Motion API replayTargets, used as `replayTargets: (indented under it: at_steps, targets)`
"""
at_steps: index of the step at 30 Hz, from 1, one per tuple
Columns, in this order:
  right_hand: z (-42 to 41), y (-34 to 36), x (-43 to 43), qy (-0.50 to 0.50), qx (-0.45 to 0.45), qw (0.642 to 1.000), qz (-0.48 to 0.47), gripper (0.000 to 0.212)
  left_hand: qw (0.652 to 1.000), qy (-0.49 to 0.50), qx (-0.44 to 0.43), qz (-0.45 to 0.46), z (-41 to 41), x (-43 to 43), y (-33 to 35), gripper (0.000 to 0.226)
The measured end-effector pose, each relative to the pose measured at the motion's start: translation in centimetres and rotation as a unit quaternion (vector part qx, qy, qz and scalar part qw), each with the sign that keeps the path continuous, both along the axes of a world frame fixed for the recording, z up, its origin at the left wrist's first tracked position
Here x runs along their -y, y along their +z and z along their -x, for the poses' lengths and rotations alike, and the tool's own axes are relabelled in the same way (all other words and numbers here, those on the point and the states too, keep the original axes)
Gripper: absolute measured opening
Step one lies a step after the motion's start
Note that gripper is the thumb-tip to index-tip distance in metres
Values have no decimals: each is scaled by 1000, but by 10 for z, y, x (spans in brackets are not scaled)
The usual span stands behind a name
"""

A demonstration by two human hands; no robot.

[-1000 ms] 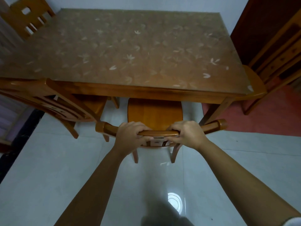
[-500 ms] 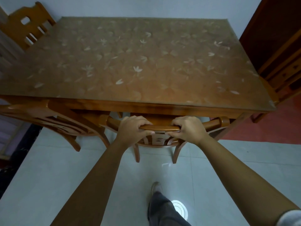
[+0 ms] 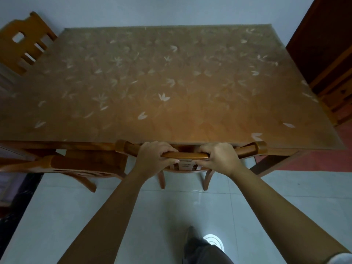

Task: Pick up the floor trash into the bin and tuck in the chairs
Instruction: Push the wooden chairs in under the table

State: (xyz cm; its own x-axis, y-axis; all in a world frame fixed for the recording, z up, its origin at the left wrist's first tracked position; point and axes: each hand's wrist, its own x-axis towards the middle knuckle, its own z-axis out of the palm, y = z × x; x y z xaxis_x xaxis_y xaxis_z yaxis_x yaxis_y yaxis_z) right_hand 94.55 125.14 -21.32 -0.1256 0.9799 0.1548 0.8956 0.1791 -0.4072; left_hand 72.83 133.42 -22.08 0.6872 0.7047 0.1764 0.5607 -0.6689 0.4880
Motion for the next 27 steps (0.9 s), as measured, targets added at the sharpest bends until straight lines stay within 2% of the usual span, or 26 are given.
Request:
replayTargets:
  at_steps: [6, 12, 18, 27]
  targets:
    - [3, -2, -4, -12, 3, 1000, 22, 34, 1000, -8, 6, 3, 3, -5, -2, 40]
    - [5, 7, 3, -27, -38, 997, 69, 33, 1000, 25, 9, 12, 14, 3, -1, 34]
    - [12, 10, 13, -59, -63, 994, 61, 24, 998, 32, 24, 49, 18, 0, 3, 28]
    - [23, 10, 21, -86, -64, 991, 76, 27, 997, 35, 17, 62, 25, 0, 5, 17]
